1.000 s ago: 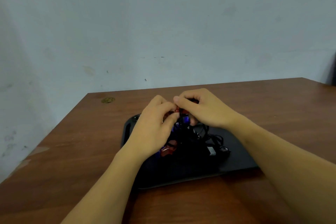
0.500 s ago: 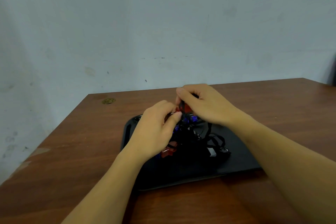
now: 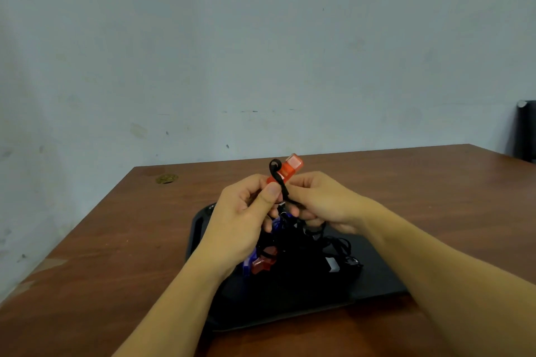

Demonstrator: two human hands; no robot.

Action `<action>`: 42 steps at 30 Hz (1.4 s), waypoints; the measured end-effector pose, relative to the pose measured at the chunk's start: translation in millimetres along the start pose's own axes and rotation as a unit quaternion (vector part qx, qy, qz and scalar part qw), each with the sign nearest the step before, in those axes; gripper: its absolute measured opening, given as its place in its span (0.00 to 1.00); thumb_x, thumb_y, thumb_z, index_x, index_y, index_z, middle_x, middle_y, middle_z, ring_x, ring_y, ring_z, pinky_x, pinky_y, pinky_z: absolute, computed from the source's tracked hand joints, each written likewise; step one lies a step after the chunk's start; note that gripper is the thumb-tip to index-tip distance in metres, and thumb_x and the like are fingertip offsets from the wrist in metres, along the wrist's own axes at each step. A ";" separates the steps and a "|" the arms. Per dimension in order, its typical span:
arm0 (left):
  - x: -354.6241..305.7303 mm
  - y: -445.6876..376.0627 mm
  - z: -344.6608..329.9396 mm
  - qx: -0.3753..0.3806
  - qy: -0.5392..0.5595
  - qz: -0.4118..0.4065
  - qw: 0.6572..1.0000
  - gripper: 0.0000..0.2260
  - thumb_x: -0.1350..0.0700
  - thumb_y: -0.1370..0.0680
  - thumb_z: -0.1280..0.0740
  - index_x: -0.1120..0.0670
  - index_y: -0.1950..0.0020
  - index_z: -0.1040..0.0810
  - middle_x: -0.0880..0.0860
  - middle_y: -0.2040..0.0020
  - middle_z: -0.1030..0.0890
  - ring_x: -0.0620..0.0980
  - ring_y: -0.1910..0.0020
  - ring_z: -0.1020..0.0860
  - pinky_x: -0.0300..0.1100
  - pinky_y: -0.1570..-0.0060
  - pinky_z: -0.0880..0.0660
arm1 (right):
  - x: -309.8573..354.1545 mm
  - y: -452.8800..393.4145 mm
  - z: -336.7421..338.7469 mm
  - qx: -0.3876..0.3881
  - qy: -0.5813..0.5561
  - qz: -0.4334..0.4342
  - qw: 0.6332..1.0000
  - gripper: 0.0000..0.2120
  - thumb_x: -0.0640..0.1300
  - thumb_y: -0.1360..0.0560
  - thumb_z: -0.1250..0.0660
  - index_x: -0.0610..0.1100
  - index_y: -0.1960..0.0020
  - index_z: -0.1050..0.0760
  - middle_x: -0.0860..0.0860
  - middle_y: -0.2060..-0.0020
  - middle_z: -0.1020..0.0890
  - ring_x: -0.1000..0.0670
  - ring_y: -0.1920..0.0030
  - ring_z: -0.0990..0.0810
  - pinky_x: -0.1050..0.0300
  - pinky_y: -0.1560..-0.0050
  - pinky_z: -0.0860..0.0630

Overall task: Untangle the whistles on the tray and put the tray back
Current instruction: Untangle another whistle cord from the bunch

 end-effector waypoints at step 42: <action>-24.8 9.4 -21.9 0.124 -0.397 -0.151 0.897 0.10 0.60 0.18 0.39 0.46 0.57 0.33 0.43 0.59 0.32 0.45 0.59 0.31 0.36 0.59 0.32 | 76.2 1.1 36.1 -0.142 0.261 0.187 0.936 0.16 0.51 0.19 0.35 0.44 0.63 0.22 0.53 0.71 0.26 0.58 0.70 0.31 0.69 0.64 0.32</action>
Point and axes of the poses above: each hand's wrist, its own y-axis away from the middle knuckle, its own z-axis out of the back of the hand, x = y × z, the point moved 7 cm from there along -y, towards the middle knuckle
